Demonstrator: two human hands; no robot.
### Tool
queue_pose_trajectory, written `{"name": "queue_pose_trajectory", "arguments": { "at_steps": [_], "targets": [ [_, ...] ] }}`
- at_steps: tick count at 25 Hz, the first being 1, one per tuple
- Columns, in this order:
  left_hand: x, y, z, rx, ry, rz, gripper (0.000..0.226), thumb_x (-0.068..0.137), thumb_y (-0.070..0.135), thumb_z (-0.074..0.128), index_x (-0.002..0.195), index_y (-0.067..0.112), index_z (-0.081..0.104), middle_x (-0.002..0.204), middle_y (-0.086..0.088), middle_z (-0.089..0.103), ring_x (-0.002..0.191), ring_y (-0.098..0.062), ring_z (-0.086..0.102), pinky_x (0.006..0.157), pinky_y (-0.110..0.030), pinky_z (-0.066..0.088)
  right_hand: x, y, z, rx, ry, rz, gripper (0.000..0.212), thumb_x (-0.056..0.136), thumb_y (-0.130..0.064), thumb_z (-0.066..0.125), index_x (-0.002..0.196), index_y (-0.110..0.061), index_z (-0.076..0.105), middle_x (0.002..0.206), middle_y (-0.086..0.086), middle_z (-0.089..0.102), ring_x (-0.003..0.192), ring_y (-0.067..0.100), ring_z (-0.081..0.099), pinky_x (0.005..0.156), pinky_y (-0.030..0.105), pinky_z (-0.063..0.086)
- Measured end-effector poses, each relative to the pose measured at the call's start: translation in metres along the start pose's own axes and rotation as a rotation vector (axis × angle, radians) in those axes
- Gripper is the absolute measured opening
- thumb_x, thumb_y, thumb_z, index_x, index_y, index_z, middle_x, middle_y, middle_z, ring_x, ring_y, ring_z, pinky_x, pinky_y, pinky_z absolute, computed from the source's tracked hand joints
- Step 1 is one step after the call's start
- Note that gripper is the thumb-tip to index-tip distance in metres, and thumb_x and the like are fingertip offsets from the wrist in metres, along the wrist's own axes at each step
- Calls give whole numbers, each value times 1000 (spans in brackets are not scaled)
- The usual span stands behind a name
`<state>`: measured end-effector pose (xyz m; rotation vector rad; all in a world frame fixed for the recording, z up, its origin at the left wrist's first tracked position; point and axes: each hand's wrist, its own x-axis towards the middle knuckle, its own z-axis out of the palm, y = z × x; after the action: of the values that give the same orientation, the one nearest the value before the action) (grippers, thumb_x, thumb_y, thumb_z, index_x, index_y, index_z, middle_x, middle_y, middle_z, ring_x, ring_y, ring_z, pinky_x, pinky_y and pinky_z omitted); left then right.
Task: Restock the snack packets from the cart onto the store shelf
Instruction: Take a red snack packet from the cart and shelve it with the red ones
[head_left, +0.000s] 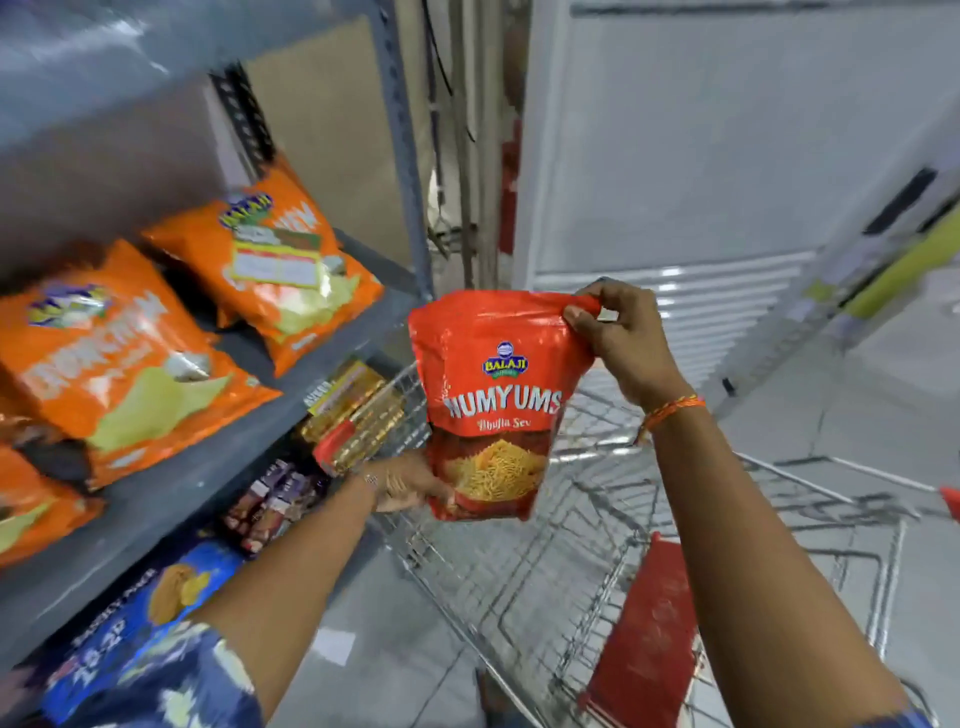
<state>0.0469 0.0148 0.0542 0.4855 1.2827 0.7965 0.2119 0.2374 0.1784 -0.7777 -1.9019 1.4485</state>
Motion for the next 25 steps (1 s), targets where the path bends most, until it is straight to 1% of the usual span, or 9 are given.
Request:
{"name": "queue_pose_trajectory", "arguments": {
  "at_steps": [5,7,9,11,13,15,17,21,25],
  "targets": [
    [-99,63,18,263,349,366,53,69,-12,79,110,15,57,81,27,75,76,7,70,66,-10,53,33,-109,34,-7,107,-251,13,78,-14,69,68,-19,64,66,-2,56,64,13,50,61,29,43],
    [-137,70,16,296,492,438,56,67,4,87,110,25,57,88,28,74,82,6,69,72,-11,53,38,-151,52,24,113,-341,14,80,-12,69,70,-21,65,66,-7,58,65,7,52,65,29,44],
    [-182,70,9,279,606,473,77,50,41,95,115,42,53,112,28,68,106,7,64,92,-17,50,35,-194,75,59,109,-446,13,82,-9,69,78,-22,70,72,-9,64,68,1,57,70,27,46],
    [-224,72,5,295,692,546,93,40,59,92,121,46,47,126,22,63,118,4,59,104,-23,46,27,-240,100,112,75,-548,12,83,-3,69,85,-14,71,74,-11,67,68,-4,60,71,19,47],
    [-277,78,13,286,802,635,85,52,36,95,117,41,41,113,30,68,107,18,58,96,-12,46,17,-290,131,207,13,-628,14,84,3,68,87,-11,70,70,-15,67,63,-9,59,66,11,45],
    [-328,76,17,326,888,702,74,70,-2,83,112,36,35,95,55,58,95,32,52,83,1,42,8,-336,162,287,-29,-688,15,82,2,69,89,-11,70,71,-12,66,63,-8,58,65,12,45],
    [-381,67,19,411,1023,768,82,74,-1,80,125,36,28,111,63,42,107,34,45,88,3,37,-7,-382,196,337,-71,-762,13,79,-6,70,90,-13,72,73,-3,67,66,4,59,65,20,47],
    [-487,27,14,387,1328,874,87,68,6,86,132,35,33,121,54,47,115,25,49,91,-3,42,-56,-463,276,367,-173,-933,8,81,-11,72,87,-15,74,76,-1,70,70,9,62,69,22,50],
    [-592,-32,8,326,1577,872,90,60,13,92,136,21,43,124,23,67,117,-2,63,95,-21,52,-121,-529,374,388,-284,-1076,7,80,-15,72,84,-20,74,75,-8,70,69,12,65,71,32,54]
  ]
}}
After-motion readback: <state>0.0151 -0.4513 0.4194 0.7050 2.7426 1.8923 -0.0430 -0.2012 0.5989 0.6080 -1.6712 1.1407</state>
